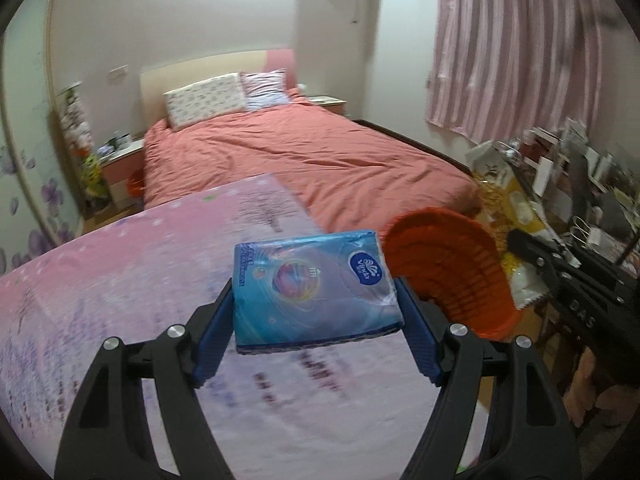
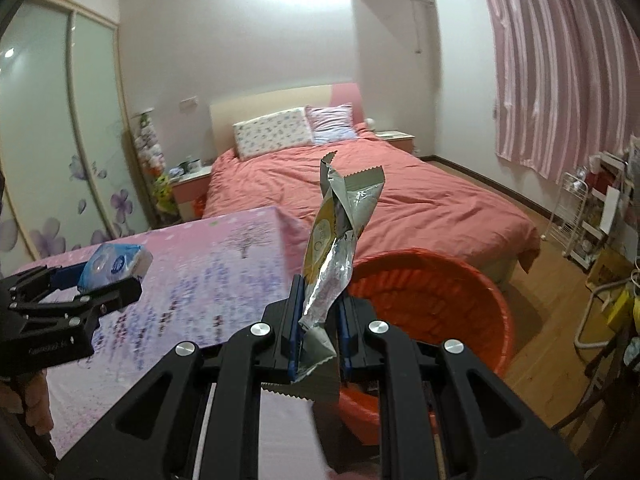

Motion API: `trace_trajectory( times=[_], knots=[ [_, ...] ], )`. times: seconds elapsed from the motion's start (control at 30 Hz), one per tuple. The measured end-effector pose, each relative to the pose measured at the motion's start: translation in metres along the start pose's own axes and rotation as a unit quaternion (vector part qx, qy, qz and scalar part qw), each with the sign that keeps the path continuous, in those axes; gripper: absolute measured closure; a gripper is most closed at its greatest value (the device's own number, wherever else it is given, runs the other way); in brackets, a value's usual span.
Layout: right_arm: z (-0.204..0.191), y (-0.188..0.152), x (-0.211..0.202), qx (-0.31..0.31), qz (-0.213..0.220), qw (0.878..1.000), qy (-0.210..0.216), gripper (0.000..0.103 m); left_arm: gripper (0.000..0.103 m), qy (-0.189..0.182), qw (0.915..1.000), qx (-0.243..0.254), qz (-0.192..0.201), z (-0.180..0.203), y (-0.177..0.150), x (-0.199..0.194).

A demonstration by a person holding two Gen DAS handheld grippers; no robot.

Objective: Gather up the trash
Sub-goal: 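Lift the tissue pack with the left tool while the right tool lifts the wrapper toward the basket, then open both tools over the orange basket to drop the tissue pack and wrapper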

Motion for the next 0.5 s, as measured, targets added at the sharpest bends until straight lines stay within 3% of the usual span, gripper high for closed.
trace_trajectory(
  times=[0.5],
  knots=[
    [0.076, -0.013, 0.009, 0.072, 0.005, 0.997, -0.016, 0.088, 0.029, -0.076, 0.9951, 0.061, -0.012, 0.131, 0.008, 0.048]
  ],
)
Point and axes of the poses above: each gripper's, at about its wrist camera, not at the fingertips, and x roughly the way its jaws point, z to its right, y to its top, the point moved 9 cm from there along x, roughly the way its jaws point, and after that the axes turned 15 degrees about y, right-handed, at the moved point
